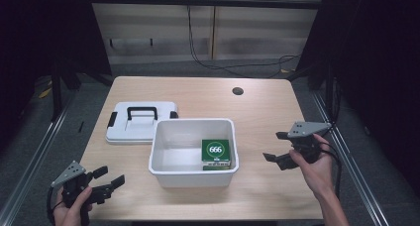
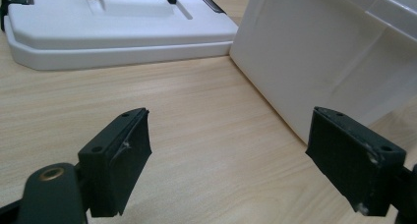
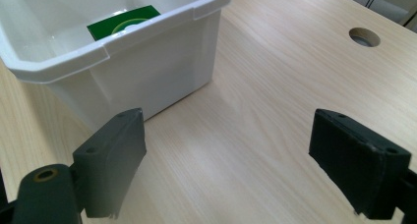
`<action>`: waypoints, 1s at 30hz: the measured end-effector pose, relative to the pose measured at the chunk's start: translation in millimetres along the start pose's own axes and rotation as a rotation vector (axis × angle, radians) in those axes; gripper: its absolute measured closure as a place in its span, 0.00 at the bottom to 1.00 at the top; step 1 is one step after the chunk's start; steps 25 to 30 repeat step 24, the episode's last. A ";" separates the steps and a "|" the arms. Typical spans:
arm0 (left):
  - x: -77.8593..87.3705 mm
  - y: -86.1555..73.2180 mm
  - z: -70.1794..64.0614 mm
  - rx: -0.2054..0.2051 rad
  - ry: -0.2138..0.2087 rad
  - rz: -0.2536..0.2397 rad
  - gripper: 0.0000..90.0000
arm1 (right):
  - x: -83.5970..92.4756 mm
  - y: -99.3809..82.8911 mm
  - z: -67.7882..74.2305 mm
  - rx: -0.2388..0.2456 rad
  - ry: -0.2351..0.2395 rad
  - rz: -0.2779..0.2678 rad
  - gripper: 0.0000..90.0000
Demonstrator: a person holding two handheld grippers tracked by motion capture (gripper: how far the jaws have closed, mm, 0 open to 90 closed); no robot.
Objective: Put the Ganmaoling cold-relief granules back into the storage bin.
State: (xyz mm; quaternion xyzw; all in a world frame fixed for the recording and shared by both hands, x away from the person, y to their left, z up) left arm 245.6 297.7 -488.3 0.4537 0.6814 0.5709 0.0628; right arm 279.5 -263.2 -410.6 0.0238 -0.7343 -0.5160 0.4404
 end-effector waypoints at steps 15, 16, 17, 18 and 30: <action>-0.6 0.9 -1.7 -0.014 -0.006 0.000 0.18 | -2.0 -54.2 -2.5 -0.103 -0.031 0.025 0.15; -0.7 0.8 -1.3 -0.012 -0.010 0.000 0.18 | -1.9 -57.5 -2.4 -0.106 -0.032 0.028 0.15; -0.3 1.0 -1.0 -0.013 -0.009 -0.001 0.18 | -1.9 -59.7 -3.2 -0.111 -0.046 0.034 0.15; 0.4 1.1 -0.9 -0.011 -0.011 -0.002 0.18 | -2.2 -61.3 -4.0 -0.112 -0.049 0.036 0.15; 1.5 1.3 -0.8 -0.005 -0.010 -0.008 0.18 | -5.3 -77.5 -15.3 -0.155 -0.038 0.080 0.15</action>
Point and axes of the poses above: each handheld gripper's, and its own axes: x roughly backward along the jaws, y roughly out of its top, z roughly to its left, the point moved 3 cm from there along -x, roughly forward along the jaws, and after that the axes turned 6 degrees about -y, right-handed, at the moved point
